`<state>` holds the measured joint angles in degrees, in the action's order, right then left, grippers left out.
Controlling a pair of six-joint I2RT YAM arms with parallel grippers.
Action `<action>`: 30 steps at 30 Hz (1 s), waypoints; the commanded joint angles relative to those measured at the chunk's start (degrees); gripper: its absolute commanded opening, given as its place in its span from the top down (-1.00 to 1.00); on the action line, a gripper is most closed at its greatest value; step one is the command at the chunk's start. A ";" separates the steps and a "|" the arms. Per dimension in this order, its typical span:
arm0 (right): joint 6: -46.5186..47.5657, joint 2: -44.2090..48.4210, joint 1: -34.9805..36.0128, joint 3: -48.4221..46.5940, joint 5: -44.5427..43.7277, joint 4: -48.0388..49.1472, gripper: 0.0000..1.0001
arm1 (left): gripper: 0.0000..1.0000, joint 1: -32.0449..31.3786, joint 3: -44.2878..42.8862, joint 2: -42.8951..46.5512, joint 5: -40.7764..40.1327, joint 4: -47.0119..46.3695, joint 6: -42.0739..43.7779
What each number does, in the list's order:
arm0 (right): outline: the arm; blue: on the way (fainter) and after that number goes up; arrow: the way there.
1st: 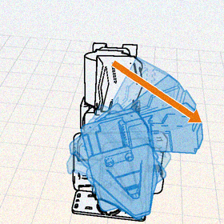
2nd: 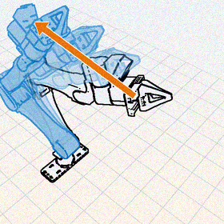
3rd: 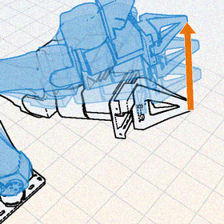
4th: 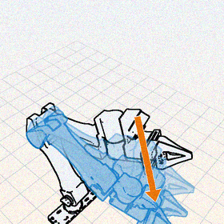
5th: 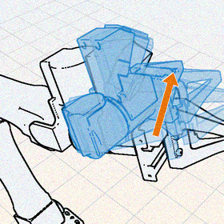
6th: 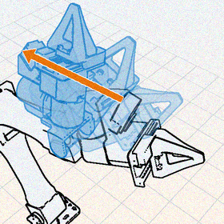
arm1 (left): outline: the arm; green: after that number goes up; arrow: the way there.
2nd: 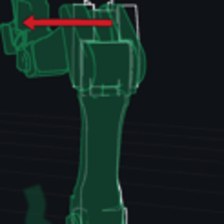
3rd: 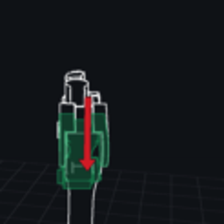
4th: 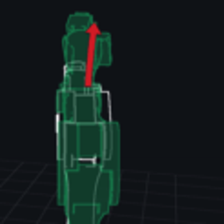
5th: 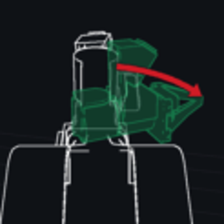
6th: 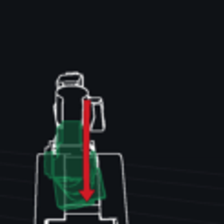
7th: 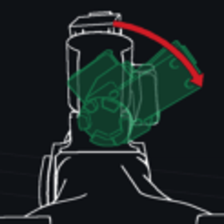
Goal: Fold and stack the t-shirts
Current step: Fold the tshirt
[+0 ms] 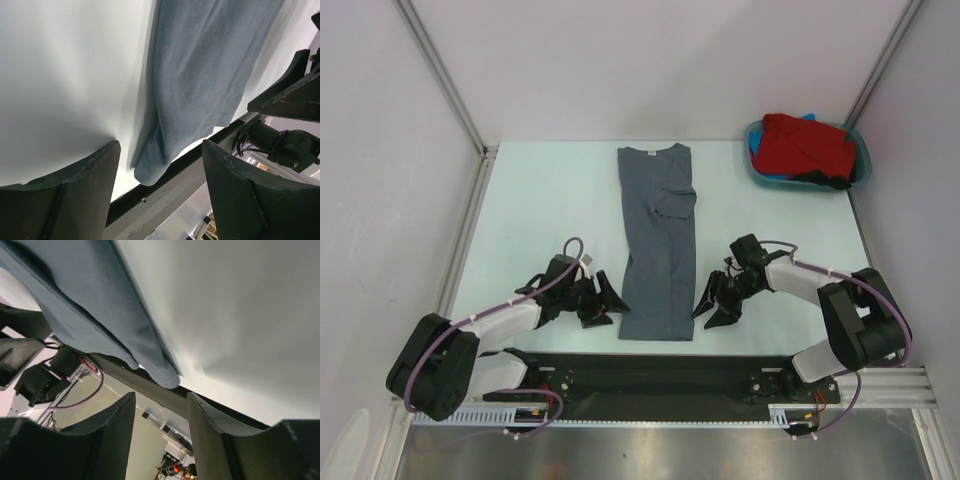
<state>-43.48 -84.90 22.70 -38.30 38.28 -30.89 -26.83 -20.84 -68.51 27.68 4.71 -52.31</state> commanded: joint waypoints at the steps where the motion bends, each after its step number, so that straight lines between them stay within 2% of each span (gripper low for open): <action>1: -3.62 0.79 0.77 1.29 3.20 7.42 -0.02 | -0.46 -0.77 1.50 1.10 0.71 -1.72 -0.77; 4: -4.33 -0.35 1.47 2.00 3.47 10.41 0.00 | -0.46 -1.29 1.94 1.01 0.62 -2.51 -1.47; 11: -3.19 -4.48 2.43 1.13 2.06 9.37 0.14 | -0.46 -2.26 1.77 0.84 0.44 -2.43 -1.91; 21: 1.47 -12.04 8.67 -7.83 -1.72 3.30 0.17 | -0.45 -2.79 0.89 -1.45 1.32 -3.30 -1.65; 23: 1.82 -12.48 9.29 -9.24 -3.12 1.73 0.25 | -0.45 -2.79 0.89 -1.54 1.41 -3.30 -1.56; 25: 2.17 -12.57 9.56 -9.77 -4.70 0.75 0.44 | -0.45 -2.88 0.89 -1.63 1.41 -3.30 -1.48; 26: 2.35 -12.57 9.56 -10.03 -5.23 -0.30 0.68 | -0.44 -2.79 0.98 -1.71 1.41 -3.30 -1.56; 28: 3.05 -12.57 9.56 -10.47 -6.81 -1.88 1.00 | -0.45 -2.88 1.33 -1.71 1.50 -3.48 -1.65; 30: 3.58 -12.13 9.82 -11.44 -8.57 -5.04 1.00 | -0.45 -2.96 1.59 -1.80 1.58 -3.74 -1.74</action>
<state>-41.67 -97.12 32.14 -47.46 33.71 -30.44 -29.15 -19.62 -69.52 29.58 1.15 -54.04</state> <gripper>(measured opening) 0.020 0.723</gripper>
